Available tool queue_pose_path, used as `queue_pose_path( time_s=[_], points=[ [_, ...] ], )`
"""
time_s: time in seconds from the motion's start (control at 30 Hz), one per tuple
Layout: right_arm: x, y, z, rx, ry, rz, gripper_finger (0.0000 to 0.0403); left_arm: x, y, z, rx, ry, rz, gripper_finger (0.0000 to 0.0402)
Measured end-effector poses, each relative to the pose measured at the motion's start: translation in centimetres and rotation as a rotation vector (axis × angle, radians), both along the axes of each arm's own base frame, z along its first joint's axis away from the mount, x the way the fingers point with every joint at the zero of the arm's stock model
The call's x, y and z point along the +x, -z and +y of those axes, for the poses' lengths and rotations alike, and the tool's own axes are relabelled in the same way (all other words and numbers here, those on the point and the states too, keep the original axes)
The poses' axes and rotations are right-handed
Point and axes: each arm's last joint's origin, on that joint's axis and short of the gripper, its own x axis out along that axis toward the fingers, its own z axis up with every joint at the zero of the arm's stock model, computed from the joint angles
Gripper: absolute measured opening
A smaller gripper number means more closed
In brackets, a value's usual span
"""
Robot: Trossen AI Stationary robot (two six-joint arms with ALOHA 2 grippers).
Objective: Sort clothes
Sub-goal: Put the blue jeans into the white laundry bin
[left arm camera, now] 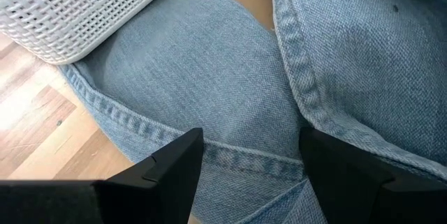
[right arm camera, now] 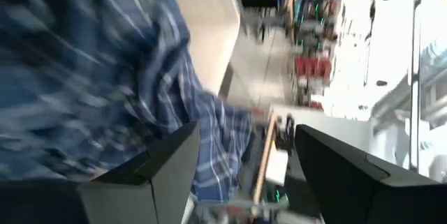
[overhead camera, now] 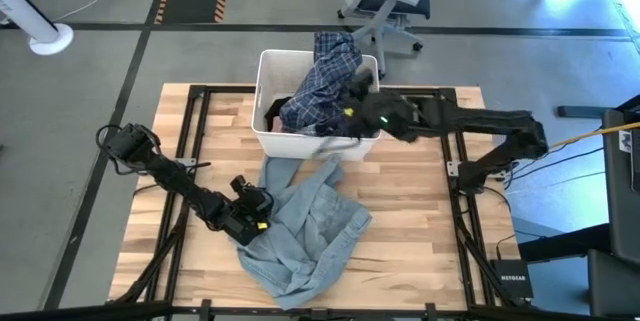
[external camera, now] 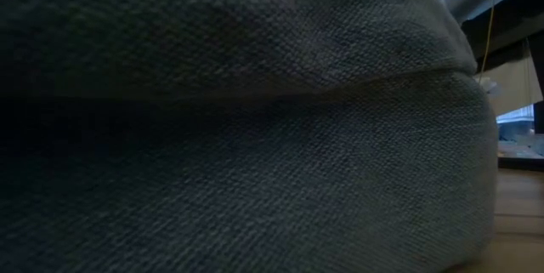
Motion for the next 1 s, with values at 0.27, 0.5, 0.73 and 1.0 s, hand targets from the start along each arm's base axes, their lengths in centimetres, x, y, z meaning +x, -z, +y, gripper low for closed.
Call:
queue_pose_path(
  time_s=[0.27, 0.5, 0.73, 1.0],
  points=[
    [-5.7, -1.6, 6.7, 0.227, -0.149, -0.046, 0.0255, 0.2, -0.8, -0.2, 0.004, 0.032, 0.007, 0.0233],
    [-8.9, 0.3, 9.9, 0.385, -0.111, 0.094, 0.0255, 0.8, -5.2, -0.7, 0.023, 0.112, -0.008, 0.0233],
    [-10.0, 4.8, 12.4, 0.352, -0.090, 0.149, 0.0255, -0.8, -7.8, -0.9, -0.028, 0.113, -0.050, 0.0233],
    [-11.2, 12.8, 14.3, 0.328, -0.104, 0.181, 0.0255, -2.3, -6.9, -2.0, -0.084, 0.145, -0.013, 0.0233]
  ],
)
